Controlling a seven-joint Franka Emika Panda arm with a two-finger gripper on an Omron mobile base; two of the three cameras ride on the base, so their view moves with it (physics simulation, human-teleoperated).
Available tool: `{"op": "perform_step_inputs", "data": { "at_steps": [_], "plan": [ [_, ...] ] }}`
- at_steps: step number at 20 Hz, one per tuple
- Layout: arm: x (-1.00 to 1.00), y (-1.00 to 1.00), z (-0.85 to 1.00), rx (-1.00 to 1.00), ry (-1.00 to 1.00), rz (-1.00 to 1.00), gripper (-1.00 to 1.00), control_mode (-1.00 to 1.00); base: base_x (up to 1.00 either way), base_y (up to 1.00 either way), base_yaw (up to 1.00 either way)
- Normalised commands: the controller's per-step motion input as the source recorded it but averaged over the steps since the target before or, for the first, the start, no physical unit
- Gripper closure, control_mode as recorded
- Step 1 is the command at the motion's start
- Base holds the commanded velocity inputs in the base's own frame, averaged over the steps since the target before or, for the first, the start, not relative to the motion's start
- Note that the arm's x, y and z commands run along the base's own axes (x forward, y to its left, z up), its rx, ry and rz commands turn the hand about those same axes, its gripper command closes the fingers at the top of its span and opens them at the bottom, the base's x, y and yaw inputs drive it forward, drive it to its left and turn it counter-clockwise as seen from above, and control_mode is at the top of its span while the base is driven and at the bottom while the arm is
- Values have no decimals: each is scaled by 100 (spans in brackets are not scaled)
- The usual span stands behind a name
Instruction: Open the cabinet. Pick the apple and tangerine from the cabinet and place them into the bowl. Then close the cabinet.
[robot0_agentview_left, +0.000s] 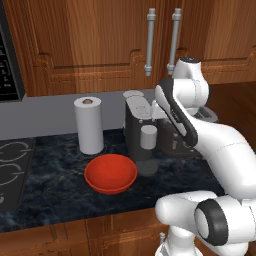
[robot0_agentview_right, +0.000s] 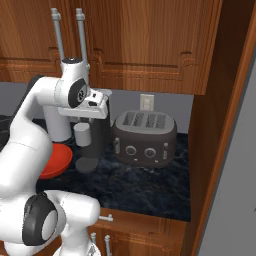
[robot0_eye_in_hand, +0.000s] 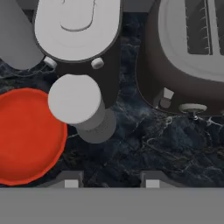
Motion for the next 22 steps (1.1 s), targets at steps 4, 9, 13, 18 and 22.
{"op": "perform_step_inputs", "data": {
  "at_steps": [4, 9, 13, 18, 22],
  "plan": [
    [-10, 0, 0, 0, -2, 0, -100, -100, 0, 0, 0],
    [-30, 0, 10, -2, -28, 0, -100, -100, 0, 0, 0],
    [-33, 0, 20, 0, -31, 0, -100, -100, 0, 0, 0],
    [-33, 0, 25, 0, -31, 0, -100, -100, 0, 0, 0],
    [-30, 0, 15, 0, -27, 0, -100, -100, 0, 0, 0]
  ]
}}
